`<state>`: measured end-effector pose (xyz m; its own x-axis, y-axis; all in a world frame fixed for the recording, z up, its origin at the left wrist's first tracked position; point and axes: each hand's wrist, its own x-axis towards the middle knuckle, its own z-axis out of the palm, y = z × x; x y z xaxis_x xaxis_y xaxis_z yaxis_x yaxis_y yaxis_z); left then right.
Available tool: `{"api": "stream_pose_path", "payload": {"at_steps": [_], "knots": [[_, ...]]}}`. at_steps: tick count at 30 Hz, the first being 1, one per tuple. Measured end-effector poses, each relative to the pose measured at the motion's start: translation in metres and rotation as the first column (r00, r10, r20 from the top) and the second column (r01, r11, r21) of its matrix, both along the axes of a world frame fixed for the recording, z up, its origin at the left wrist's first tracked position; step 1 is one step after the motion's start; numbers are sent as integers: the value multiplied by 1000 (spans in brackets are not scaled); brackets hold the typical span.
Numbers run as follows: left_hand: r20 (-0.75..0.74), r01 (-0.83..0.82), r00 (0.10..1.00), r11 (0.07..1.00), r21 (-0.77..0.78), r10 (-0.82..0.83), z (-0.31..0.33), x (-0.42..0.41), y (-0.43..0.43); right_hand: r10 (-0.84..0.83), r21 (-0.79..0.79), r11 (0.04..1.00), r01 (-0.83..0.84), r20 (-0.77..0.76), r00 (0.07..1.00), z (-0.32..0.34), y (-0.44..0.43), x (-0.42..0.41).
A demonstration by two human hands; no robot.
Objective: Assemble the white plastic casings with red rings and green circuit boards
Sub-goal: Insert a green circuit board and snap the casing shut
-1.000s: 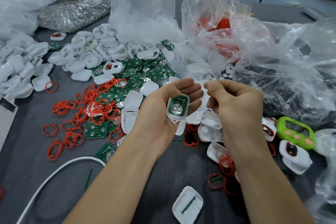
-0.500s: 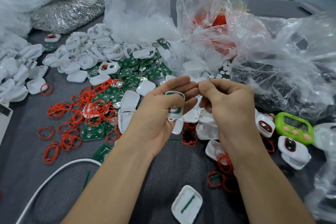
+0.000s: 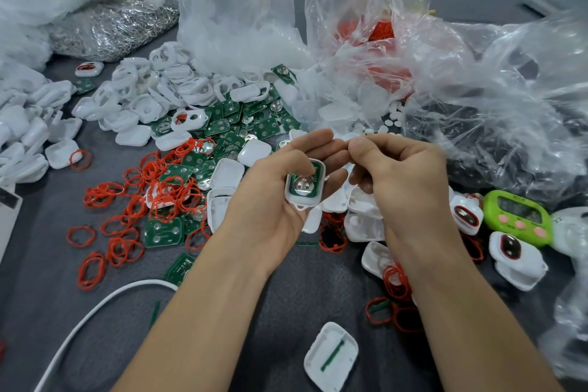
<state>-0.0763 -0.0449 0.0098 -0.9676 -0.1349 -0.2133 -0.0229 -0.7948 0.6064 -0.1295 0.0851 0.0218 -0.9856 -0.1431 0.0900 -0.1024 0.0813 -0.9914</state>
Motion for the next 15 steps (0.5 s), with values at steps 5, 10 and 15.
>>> {"api": "stream_pose_path", "payload": {"at_steps": [5,10,15], "knots": [[-3,2,1000,1000,-10,-2,-2,0,0,1,-2,1000,-1,5,1000,0,0,0],[-17,-3,1000,999,-38,2,-5,-1,0,-2,-8,1000,3,11,1000,0,-1,0],[-38,11,999,999,-32,-12,-5,-1,0,0,-17,1000,0,12,1000,-1,0,-1]]}}
